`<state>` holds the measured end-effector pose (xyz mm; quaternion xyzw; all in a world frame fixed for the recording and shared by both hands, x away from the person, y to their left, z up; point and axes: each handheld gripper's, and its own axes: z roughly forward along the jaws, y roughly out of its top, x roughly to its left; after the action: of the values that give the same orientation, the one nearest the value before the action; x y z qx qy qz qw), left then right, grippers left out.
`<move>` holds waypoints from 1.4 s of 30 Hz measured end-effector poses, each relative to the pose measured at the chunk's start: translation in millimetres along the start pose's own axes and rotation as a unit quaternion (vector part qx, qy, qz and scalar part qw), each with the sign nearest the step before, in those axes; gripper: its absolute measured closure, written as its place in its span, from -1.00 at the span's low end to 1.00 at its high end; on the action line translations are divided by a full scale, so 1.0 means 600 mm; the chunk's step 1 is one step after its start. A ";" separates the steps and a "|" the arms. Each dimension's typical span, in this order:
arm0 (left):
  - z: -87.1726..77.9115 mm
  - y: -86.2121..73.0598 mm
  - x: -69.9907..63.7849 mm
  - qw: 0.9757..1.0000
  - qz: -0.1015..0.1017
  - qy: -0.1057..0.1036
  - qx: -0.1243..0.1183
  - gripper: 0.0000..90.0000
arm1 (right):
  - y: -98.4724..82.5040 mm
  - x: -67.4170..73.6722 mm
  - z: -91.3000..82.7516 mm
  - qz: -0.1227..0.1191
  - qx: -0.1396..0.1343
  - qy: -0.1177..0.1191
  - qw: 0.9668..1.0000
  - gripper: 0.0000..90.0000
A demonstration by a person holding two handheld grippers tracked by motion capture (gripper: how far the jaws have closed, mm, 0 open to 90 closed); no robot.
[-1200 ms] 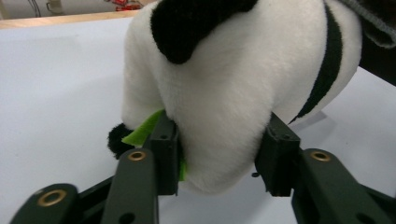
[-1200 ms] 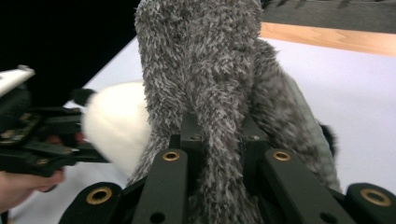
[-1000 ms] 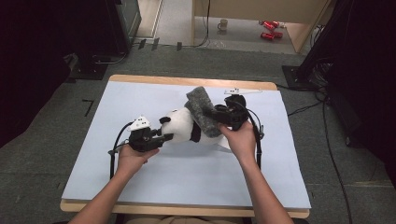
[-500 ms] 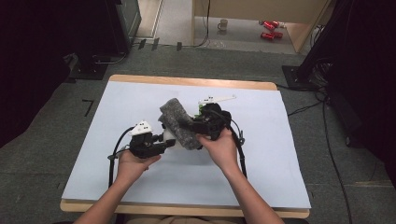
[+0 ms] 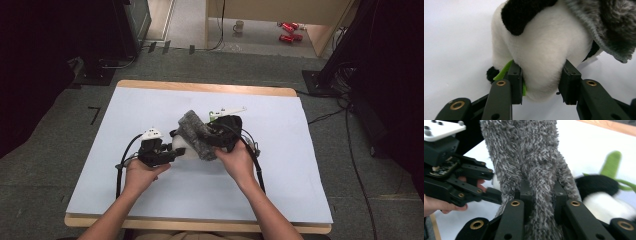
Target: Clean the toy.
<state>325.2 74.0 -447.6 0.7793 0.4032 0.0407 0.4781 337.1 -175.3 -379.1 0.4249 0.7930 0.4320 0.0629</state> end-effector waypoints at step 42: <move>0.000 0.000 0.010 1.000 -0.010 -0.010 0.000 0.33 | -0.001 -0.128 -0.127 0.095 -0.029 -0.057 0.993 0.75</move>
<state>329.4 78.4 -449.3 0.7758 0.4059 0.0284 0.4823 349.7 -279.7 -352.8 0.5199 0.7315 0.4339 0.0793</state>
